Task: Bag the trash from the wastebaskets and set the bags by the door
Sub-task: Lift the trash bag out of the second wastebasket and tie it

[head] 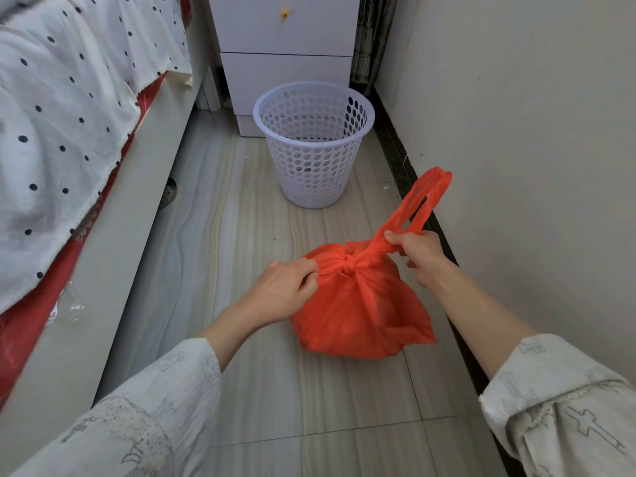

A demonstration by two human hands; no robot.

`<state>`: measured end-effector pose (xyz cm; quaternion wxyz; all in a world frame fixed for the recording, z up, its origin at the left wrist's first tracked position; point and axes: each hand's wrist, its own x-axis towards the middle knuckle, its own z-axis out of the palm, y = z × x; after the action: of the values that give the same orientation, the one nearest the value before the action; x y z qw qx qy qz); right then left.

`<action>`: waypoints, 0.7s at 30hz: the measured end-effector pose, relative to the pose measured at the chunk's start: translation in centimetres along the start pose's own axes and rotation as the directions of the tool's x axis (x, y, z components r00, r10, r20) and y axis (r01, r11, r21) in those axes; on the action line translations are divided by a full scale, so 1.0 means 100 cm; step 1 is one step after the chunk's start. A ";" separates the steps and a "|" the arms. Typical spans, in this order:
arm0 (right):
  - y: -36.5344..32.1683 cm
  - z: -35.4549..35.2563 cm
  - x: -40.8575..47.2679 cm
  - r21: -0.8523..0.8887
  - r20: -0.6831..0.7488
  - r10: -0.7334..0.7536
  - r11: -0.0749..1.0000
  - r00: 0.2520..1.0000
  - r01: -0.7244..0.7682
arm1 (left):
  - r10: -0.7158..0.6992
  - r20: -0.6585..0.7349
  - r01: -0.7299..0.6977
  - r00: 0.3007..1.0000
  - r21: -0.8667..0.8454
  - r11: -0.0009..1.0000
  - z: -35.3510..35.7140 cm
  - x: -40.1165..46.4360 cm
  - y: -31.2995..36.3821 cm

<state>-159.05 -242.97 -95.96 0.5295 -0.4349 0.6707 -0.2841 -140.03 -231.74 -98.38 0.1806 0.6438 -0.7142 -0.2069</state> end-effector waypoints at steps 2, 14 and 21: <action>-0.006 0.004 -0.006 -0.027 0.090 -0.083 0.996 0.992 0.086 | -0.088 -0.033 0.087 0.996 -0.045 0.995 -0.001 -0.003 -0.014; -0.080 0.015 -0.121 -0.293 0.377 0.173 0.954 0.910 -0.059 | -0.657 0.222 0.682 0.721 -0.396 0.615 -0.066 -0.069 0.043; -0.202 -0.014 -0.237 -0.584 0.476 0.237 0.806 0.847 0.102 | -0.598 0.431 0.735 0.676 -0.449 0.507 -0.217 -0.130 0.138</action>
<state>-153.22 -231.41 -67.57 0.5414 -0.6125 0.5692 0.0879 -138.98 -219.03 -72.54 0.1965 0.7518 -0.3214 -0.5412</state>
